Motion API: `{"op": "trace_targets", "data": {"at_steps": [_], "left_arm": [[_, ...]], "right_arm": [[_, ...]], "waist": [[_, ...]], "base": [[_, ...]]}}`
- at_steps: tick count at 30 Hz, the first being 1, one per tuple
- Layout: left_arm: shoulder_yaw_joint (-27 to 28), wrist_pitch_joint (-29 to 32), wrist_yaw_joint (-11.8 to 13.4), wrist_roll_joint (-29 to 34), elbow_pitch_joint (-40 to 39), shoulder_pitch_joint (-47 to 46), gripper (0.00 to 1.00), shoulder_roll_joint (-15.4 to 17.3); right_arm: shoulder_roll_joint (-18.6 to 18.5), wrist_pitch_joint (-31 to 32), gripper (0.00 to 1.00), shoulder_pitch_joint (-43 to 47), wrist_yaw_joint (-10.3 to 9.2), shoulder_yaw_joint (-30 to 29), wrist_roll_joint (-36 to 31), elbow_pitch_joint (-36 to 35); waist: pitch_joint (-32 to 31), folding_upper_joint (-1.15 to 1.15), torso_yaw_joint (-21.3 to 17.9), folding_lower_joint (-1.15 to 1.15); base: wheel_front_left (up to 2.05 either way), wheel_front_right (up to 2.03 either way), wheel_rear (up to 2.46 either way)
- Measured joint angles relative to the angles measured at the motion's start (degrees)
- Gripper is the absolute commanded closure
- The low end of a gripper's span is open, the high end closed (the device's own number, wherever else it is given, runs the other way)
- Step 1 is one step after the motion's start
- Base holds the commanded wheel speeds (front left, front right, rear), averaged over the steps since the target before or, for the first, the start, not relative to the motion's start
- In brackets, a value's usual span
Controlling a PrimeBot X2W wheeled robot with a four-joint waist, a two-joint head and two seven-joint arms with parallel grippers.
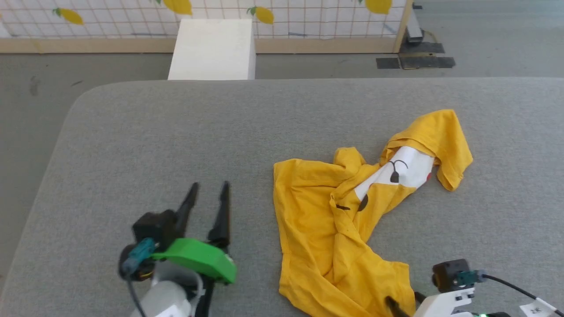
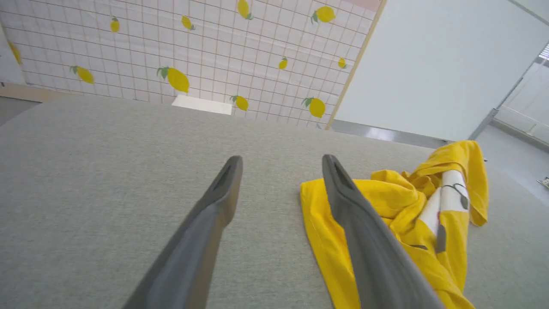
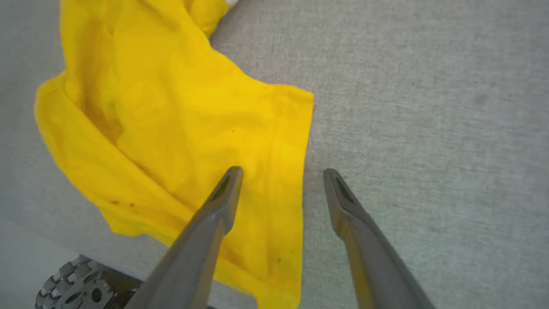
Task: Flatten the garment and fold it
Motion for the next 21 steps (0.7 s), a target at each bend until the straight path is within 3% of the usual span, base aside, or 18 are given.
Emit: {"op": "trace_targets", "data": {"at_steps": [6,7,8,9,10,15,16,21], "left_arm": [[6.4,-0.7,1.2,2.4,-1.4,3.3,0.00,0.4],[7.8,-0.7,1.1,3.0,-2.0,3.8,0.00,0.0],[8.8,-0.8,0.9,3.3,-2.5,4.2,0.00,-0.4],[9.4,-0.9,0.5,3.5,-2.6,4.5,0.00,-0.7],[10.3,-0.9,0.1,4.0,-2.7,4.9,0.00,-1.2],[13.1,-0.9,-1.6,6.3,-2.7,6.3,0.00,-3.2],[13.8,-0.9,-2.7,7.0,-2.2,6.4,0.00,-4.1],[14.5,-0.9,-4.3,8.0,-1.4,6.4,0.00,-5.5]], "right_arm": [[0.1,3.6,0.00,0.0,0.00,1.8,-0.9,1.0],[0.0,4.9,0.21,-0.2,0.00,1.7,-0.9,1.1],[0.0,5.8,0.59,-0.4,0.00,1.7,-0.8,1.1],[0.0,6.2,0.85,-0.5,0.00,1.5,-0.8,1.0],[-0.1,6.4,1.00,-0.5,-0.01,1.2,-0.8,0.9],[0.4,3.7,1.00,-0.8,0.03,-5.9,-0.6,-0.2],[0.2,2.1,1.00,-1.1,0.02,-14.2,-1.8,-1.4],[0.1,-1.4,1.00,-3.4,0.02,-31.9,-5.9,-1.5]], "waist": [[1.0,0.00,1.8,0.00],[1.1,0.00,2.1,0.00],[1.3,0.00,2.3,0.00],[1.3,0.00,2.4,0.00],[1.4,0.00,2.5,0.00],[1.1,0.00,2.1,0.00],[0.8,0.00,1.5,0.00],[0.6,0.00,0.6,0.00]], "base": [[0.00,0.00,0.00],[0.00,0.00,0.00],[0.00,0.00,0.00],[0.00,0.00,0.00],[0.00,0.00,0.00],[0.00,0.00,0.00],[0.00,0.00,0.00],[0.00,0.00,0.00]]}}
